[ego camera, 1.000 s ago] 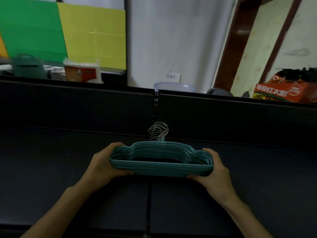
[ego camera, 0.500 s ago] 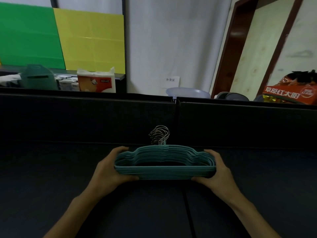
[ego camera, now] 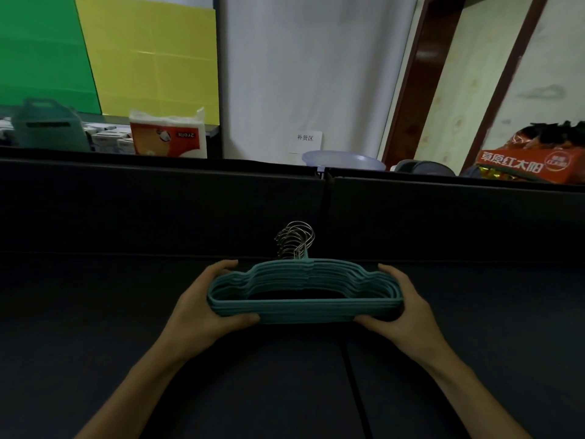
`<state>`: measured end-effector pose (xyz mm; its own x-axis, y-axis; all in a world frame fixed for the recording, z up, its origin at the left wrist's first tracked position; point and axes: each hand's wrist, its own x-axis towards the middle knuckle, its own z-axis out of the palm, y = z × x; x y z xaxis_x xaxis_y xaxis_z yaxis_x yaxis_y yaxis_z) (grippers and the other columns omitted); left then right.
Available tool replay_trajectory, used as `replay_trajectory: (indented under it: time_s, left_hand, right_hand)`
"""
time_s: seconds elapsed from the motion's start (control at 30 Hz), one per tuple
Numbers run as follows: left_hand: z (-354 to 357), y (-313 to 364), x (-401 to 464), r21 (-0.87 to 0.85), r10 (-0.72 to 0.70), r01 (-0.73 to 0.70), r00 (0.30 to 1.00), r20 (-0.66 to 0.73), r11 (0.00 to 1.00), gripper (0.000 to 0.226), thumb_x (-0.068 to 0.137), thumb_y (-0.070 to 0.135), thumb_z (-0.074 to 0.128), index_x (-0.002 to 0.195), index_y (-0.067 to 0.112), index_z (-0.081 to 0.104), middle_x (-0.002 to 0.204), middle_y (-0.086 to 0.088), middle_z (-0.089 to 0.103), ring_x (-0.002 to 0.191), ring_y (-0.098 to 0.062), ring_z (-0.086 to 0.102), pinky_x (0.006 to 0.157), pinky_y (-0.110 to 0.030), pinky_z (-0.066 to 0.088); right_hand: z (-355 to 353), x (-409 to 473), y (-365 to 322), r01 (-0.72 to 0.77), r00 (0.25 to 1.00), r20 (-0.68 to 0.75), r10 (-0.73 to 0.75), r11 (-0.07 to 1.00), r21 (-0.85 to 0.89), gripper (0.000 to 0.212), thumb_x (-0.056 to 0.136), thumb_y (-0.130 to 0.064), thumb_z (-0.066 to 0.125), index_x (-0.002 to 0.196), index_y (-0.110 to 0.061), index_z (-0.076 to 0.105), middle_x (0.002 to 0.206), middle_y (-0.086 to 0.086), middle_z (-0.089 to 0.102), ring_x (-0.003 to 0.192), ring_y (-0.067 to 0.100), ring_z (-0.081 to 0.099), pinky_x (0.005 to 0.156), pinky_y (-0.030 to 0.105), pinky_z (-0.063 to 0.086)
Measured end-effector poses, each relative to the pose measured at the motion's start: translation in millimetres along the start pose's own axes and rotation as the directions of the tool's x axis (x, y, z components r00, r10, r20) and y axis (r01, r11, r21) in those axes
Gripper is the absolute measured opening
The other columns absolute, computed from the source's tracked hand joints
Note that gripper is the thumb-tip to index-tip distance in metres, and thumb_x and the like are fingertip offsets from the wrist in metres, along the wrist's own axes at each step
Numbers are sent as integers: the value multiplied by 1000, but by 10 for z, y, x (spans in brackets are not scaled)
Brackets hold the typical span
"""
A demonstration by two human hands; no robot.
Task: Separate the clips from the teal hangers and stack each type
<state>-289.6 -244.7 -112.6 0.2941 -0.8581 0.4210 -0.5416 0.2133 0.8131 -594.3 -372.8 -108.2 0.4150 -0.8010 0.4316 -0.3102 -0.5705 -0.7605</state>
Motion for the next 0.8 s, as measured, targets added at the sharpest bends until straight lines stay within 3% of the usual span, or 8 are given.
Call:
replay_trajectory:
  time_s: [0.13, 0.3, 0.43, 0.6, 0.8]
  left_hand:
    - [25, 0, 13, -9, -24, 24, 1000, -12, 1000, 86, 45, 53, 85, 121, 36, 49, 109, 13, 62, 99, 0, 61, 78, -14, 51]
    - [58, 43, 30, 27, -17, 18, 999, -35, 999, 77, 49, 36, 88, 117, 30, 52, 105, 10, 64, 95, 1, 62, 76, -13, 51]
    - [63, 62, 2, 42, -20, 23, 998, -60, 999, 76, 50, 33, 89, 117, 30, 53, 105, 9, 64, 94, 2, 61, 76, -11, 50]
    - [71, 101, -37, 48, -12, 18, 993, -119, 999, 88, 49, 32, 90, 125, 33, 46, 108, 15, 60, 98, 8, 57, 76, -5, 45]
    - [61, 84, -39, 67, -22, 27, 997, -76, 997, 81, 48, 43, 85, 121, 35, 51, 107, 15, 62, 97, 8, 58, 78, -7, 46]
  right_hand:
    - [-10, 45, 68, 9, 1000, 11, -9, 1000, -2, 89, 54, -41, 88, 131, -30, 45, 117, -17, 60, 107, 0, 57, 86, 12, 46]
    - [-36, 125, 118, 13, 1000, 1, -13, 1000, 7, 92, 46, -60, 81, 127, -31, 50, 114, -16, 61, 106, 2, 58, 87, 18, 48]
    - [-21, 109, 107, 47, 999, -5, -47, 999, -21, 86, 50, -47, 85, 127, -27, 50, 113, -16, 61, 104, -1, 58, 86, 16, 48]
    - [-73, 100, 86, 22, 998, 60, -24, 999, 39, 85, 54, -34, 87, 128, -37, 46, 112, -29, 58, 104, -7, 55, 81, 6, 43]
    - [-62, 111, 107, -23, 999, 35, 19, 990, 138, 73, 59, -39, 85, 124, -32, 52, 112, -17, 63, 104, 2, 60, 86, 20, 51]
